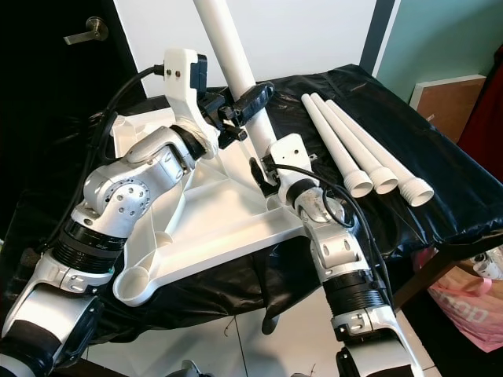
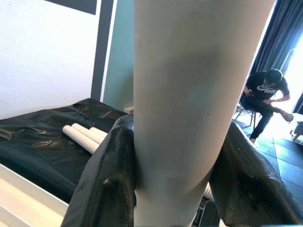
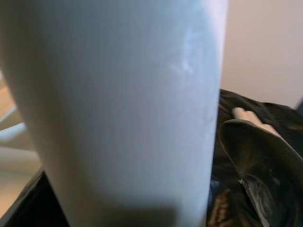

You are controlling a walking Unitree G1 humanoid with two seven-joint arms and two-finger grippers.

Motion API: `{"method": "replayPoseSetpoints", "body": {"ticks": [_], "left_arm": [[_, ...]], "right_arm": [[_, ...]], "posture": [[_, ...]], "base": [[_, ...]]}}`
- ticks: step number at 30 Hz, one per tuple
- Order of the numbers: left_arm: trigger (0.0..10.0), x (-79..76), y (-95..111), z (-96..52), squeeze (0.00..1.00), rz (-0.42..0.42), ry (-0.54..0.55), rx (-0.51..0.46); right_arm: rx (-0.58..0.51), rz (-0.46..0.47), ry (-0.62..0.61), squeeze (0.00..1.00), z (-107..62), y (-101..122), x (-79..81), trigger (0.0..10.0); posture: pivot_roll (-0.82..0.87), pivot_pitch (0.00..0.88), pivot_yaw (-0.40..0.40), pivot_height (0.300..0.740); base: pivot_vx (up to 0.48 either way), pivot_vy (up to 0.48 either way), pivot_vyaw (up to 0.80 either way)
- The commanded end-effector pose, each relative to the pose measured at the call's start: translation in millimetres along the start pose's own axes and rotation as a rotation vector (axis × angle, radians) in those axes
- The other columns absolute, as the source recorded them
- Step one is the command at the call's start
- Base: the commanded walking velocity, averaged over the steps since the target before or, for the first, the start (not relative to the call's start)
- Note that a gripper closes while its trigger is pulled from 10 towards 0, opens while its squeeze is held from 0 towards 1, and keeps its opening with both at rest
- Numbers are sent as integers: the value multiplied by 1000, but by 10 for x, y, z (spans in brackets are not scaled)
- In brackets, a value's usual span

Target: Building children table

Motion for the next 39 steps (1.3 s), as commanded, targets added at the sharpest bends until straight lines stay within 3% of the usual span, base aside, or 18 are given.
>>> {"method": "replayPoseSetpoints", "body": {"ticks": [1, 14, 16, 17, 19, 20, 34, 35, 36, 37, 39], "left_arm": [[10000, -377, 127, 32, 0, 10, -323, -36], [10000, -419, 120, 49, 0, 8, -331, -38], [10000, -420, 120, 51, 0, 8, -332, -38], [10000, -423, 118, 55, 0, 9, -333, -38], [10000, -423, 118, 56, 0, 9, -333, -37], [10000, -424, 117, 58, 0, 10, -333, -37], [10000, -493, 80, 50, 0, 28, -374, -31], [10000, -511, 76, 34, 271, 16, -390, -33], [10000, -511, 76, 34, 271, 16, -390, -33], [10000, -520, 76, 20, 1000, 4, -400, -37], [10000, -518, 81, 14, 1000, -7, -397, -45]], "right_arm": [[34, -11, -8, 0, -7, -59, 44, 10000], [-2, -84, 25, 0, -28, 8, 282, 10000], [-5, -91, 26, 0, -32, 13, 296, 9529], [-2, -85, 20, 0, -36, 9, 299, 4745], [0, -81, 18, 0, -36, 5, 296, 4745], [0, -85, 17, 0, -36, 3, 288, 0], [17, -64, -9, 0, -57, -43, 264, 0], [31, -42, -34, 0, -52, -58, 239, 10000], [31, -42, -34, 0, -52, -58, 239, 10000], [42, -19, -53, 0, -50, -73, 221, 10000], [50, 3, -78, 0, -51, -86, 185, 10000]], "posture": [[-97, 0, 44, 740], [-90, 0, 42, 740], [-90, 0, 42, 740], [-90, 0, 43, 740], [-91, 0, 42, 740], [-92, 0, 42, 740], [-94, 0, 44, 740], [-95, 0, 45, 740], [-95, 0, 45, 740], [-95, 0, 46, 740], [-95, 0, 47, 740]], "base": [[0, 0, 0], [0, 0, 0], [0, 0, 0], [0, 0, 0], [0, 0, 0], [0, 0, 0], [0, 0, 0], [0, 0, 0], [0, 0, 0], [0, 0, 0], [0, 0, 0]]}}
Point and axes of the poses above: a point about 5 cm out from each wrist's last joint towards the gripper, its own z axis pointing out of the wrist towards the gripper, its own y axis along the axis of the wrist's last joint, x = y × z, the point moved 3 cm from there along z, pointing out of the wrist towards the gripper, and after that the axes turned 4 degrees about -z, right-handed, at the moved point
